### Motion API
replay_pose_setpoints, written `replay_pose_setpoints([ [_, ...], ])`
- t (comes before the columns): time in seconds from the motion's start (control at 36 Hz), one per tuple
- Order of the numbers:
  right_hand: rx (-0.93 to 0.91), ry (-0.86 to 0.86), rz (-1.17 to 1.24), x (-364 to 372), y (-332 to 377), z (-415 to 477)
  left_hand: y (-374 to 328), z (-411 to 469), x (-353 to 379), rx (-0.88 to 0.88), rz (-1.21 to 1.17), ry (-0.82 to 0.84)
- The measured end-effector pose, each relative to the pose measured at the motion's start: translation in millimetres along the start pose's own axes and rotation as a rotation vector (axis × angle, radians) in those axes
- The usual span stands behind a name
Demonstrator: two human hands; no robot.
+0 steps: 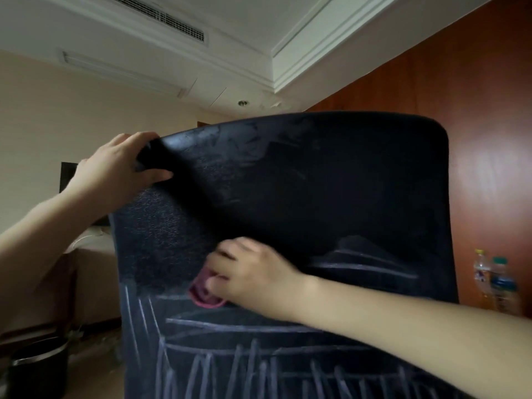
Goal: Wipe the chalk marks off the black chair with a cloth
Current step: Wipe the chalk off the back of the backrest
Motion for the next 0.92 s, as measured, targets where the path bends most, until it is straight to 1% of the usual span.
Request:
replay_pose_setpoints([
  [0.08,0.056,0.034,-0.161,-47,-41,-44,0,2,2,-0.006,-0.063,0.003],
  [0.14,0.11,0.026,-0.235,-81,-75,-78,-2,4,4,-0.022,-0.075,0.037],
  [0.25,0.141,0.07,-0.313,-127,-138,-139,-31,13,7,-0.037,0.045,0.089],
  [0.31,0.132,0.069,-0.306,-129,-150,-150,-64,21,13,0.027,0.088,0.071],
  [0.42,0.123,0.011,-0.275,-110,-142,-134,-146,27,31,0.324,0.099,-0.058],
  [0.5,0.095,-0.062,-0.219,-97,-123,-105,-187,28,56,0.472,0.223,-0.113],
  [0.56,0.066,-0.11,-0.185,-86,-111,-86,-202,33,70,0.496,0.262,-0.154],
  [0.61,0.042,-0.14,-0.137,-73,-97,-66,-202,35,72,0.489,0.272,-0.18],
  [0.69,0.069,-0.171,-0.102,-67,-93,-60,-199,36,73,0.491,0.253,-0.204],
  [0.75,0.089,-0.159,-0.131,-72,-102,-77,-200,35,72,0.488,0.235,-0.193],
  [0.81,0.131,-0.111,-0.149,-82,-115,-105,-203,36,71,0.475,0.234,-0.183],
  [0.92,0.269,-0.017,-0.215,-106,-144,-174,-211,36,73,0.467,0.233,-0.203],
])
Point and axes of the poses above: each hand's wrist, its own z-axis towards the middle knuckle, its own x-axis out of the palm, y = z × x, the point moved 3 cm from there along z, towards the middle knuckle, and after that the axes turned 15 degrees about x, right-handed, at the moved point
